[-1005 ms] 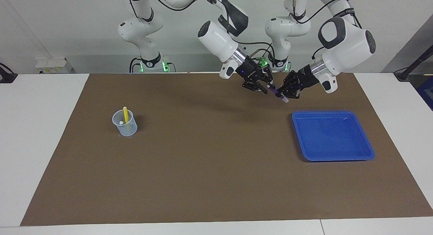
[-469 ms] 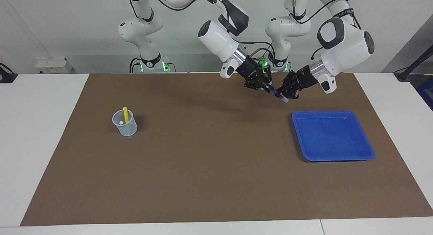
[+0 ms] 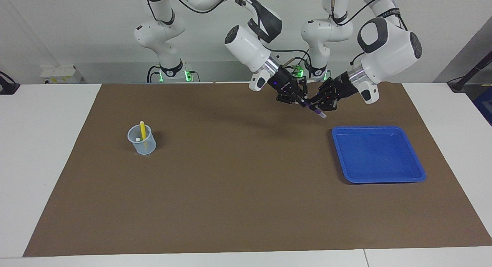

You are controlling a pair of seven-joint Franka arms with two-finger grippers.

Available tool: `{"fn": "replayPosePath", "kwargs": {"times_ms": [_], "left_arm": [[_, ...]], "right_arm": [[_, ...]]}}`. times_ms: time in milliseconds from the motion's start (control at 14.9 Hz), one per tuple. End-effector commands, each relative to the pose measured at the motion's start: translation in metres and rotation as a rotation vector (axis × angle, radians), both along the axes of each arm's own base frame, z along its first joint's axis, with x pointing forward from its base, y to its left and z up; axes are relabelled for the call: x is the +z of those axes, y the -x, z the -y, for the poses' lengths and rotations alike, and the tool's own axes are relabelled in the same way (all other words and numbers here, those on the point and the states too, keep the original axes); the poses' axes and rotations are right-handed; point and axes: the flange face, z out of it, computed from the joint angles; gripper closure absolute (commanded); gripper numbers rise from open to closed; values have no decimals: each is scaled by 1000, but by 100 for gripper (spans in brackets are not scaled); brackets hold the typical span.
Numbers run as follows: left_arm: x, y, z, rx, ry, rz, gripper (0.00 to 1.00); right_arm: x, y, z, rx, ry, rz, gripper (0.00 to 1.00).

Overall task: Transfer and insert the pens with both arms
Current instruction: 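Open the left gripper and pull the purple pen away with the right gripper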

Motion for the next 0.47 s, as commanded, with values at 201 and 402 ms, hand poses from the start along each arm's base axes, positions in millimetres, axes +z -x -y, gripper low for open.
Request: {"fn": "replayPosePath", "kwargs": {"times_ms": [201, 402], "left_arm": [[7, 15, -2, 0, 8, 7, 36], [3, 15, -15, -166, -32, 98, 35]], "right_arm": [[-15, -18, 24, 105, 65, 22, 99], [-25, -31, 48, 186, 117, 35, 99]]}}
